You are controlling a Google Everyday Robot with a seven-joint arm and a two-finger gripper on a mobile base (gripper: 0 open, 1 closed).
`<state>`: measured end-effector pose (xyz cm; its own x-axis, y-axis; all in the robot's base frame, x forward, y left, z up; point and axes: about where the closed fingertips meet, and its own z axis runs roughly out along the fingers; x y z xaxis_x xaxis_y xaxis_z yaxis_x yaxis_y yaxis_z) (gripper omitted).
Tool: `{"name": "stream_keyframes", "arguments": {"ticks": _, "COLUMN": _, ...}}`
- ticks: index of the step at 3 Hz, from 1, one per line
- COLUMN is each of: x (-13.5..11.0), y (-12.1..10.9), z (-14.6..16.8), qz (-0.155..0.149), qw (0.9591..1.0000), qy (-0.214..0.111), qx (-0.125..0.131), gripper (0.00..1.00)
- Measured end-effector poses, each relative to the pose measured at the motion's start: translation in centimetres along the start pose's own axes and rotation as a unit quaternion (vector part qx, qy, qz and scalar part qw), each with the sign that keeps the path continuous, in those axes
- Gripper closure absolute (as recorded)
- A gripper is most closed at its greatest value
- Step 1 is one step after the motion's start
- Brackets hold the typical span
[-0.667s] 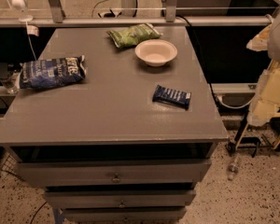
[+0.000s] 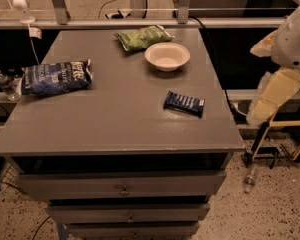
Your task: Move rxbar blueberry near blue chip bag
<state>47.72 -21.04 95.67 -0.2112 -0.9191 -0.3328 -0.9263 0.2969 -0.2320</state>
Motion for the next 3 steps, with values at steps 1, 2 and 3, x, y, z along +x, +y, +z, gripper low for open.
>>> {"name": "stream_keyframes", "arguments": {"ticks": 1, "x": -0.9, "y": -3.2, "z": 5.1, "qz": 0.024, "qw": 0.9971, "qy": -0.069, "qx": -0.022, "gripper": 0.00}}
{"name": "stream_keyframes", "arguments": {"ticks": 2, "x": -1.9, "y": -4.8, "z": 8.2, "qz": 0.034, "qw": 0.9943, "qy": -0.096, "qx": -0.032, "gripper": 0.00}}
{"name": "stream_keyframes", "arguments": {"ticks": 3, "x": -3.9, "y": -4.7, "z": 11.7, "qz": 0.034, "qw": 0.9931, "qy": -0.102, "qx": -0.048, "gripper": 0.00}}
